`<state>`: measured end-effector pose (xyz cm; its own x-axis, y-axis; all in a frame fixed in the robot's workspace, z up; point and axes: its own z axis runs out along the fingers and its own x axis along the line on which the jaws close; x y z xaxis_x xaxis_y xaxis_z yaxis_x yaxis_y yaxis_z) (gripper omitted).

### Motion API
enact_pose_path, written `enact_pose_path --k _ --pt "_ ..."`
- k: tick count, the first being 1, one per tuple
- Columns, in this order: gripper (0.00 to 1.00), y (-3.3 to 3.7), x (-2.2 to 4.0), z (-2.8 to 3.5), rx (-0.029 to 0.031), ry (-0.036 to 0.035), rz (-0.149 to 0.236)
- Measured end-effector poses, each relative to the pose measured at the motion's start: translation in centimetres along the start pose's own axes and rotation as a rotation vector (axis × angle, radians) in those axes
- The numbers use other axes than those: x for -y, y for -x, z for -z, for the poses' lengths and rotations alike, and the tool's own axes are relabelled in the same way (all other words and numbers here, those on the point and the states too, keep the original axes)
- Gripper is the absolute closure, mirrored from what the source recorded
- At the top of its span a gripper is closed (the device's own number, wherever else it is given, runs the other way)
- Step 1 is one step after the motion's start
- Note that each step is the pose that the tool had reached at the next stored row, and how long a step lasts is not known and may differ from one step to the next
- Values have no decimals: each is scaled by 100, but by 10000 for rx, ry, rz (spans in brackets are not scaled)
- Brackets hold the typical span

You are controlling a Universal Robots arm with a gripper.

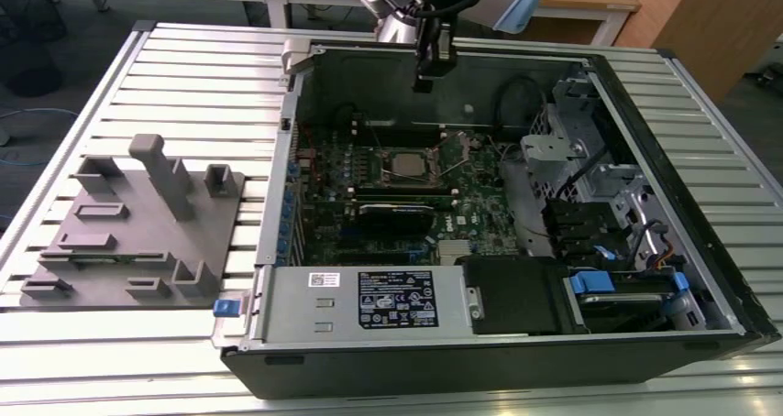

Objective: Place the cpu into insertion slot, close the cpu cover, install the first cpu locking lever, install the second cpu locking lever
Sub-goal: 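Close the cpu cover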

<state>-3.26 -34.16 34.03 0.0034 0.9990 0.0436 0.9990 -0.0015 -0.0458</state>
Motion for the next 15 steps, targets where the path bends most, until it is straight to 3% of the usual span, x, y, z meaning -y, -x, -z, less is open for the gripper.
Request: enact_pose_path --k 15 --pt "89 -6 -7 131 -1 -45 -2"
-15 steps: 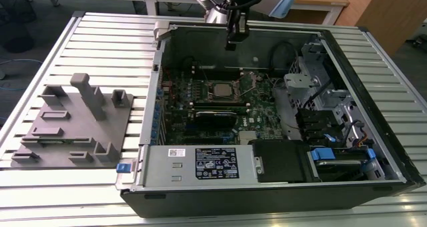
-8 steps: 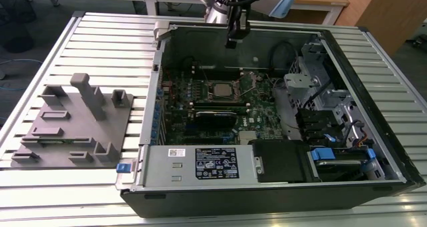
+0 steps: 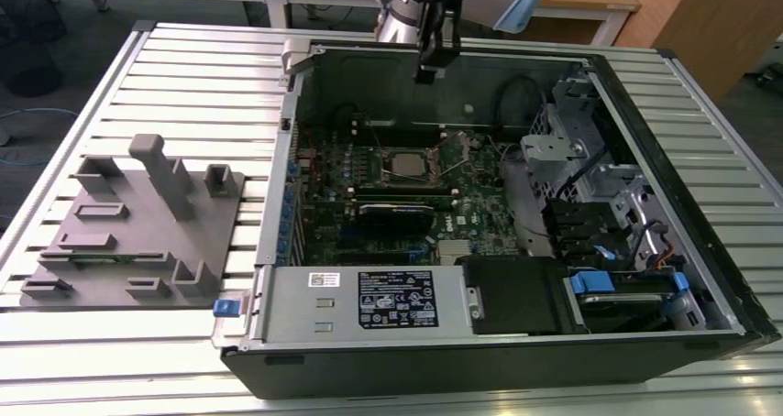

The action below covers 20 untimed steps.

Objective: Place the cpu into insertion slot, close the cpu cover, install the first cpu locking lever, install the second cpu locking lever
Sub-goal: 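Close the cpu cover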

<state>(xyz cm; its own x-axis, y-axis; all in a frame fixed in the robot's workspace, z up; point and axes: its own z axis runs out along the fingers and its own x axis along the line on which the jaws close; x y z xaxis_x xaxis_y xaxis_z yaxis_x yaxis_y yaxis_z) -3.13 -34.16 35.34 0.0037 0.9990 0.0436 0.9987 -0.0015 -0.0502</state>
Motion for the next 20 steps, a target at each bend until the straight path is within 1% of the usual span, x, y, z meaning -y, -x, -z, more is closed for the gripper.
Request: enact_pose_path --k 20 --pt "89 -8 -9 176 0 -60 -2"
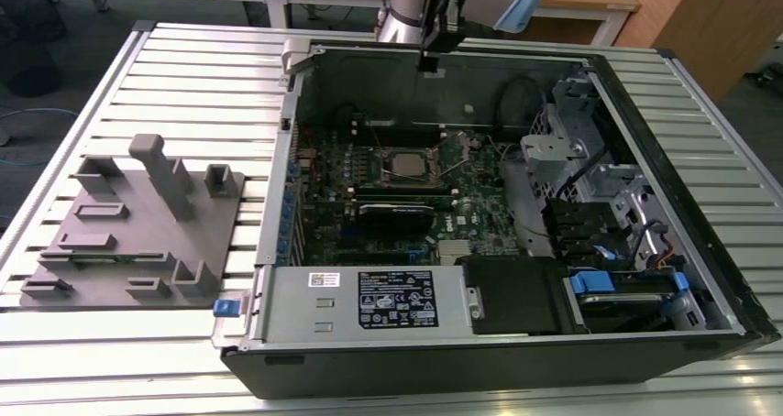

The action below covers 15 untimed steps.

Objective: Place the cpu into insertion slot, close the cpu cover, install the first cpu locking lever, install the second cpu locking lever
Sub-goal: 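Close the cpu cover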

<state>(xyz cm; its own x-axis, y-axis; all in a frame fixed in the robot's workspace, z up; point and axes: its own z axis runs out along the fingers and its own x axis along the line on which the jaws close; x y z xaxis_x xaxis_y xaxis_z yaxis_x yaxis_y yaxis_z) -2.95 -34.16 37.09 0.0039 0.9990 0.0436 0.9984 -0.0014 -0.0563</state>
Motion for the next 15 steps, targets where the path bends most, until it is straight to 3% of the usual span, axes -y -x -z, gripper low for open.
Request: enact_pose_path --k 3,15 --pt "89 -1 -1 27 0 -9 -1" --pt "89 -1 -1 26 0 -10 -1"
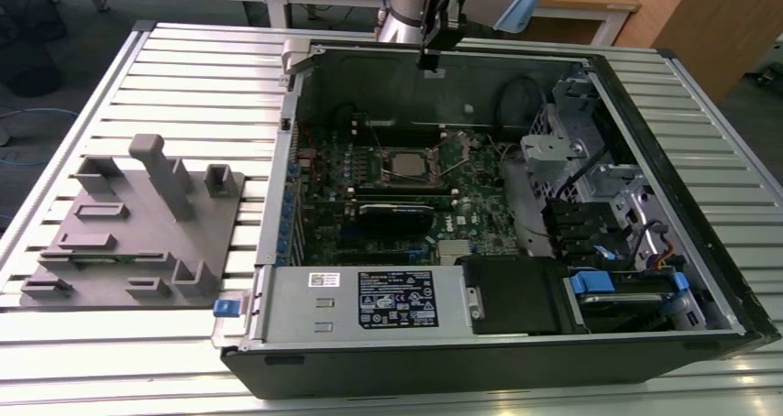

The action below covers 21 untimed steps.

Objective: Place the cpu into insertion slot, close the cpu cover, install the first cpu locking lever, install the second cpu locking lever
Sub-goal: 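Close the cpu cover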

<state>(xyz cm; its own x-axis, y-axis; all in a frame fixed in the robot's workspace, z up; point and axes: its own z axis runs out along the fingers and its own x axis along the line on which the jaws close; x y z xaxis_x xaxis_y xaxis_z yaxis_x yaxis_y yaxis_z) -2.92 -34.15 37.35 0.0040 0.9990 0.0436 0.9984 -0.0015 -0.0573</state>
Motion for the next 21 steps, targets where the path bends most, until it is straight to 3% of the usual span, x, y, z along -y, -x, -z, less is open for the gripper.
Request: enact_pose_path --k 9,17,21 --pt "89 0 -102 6 0 0 0" --pt "89 -1 -258 13 -1 0 0" --pt "89 -1 -265 12 0 6 1"
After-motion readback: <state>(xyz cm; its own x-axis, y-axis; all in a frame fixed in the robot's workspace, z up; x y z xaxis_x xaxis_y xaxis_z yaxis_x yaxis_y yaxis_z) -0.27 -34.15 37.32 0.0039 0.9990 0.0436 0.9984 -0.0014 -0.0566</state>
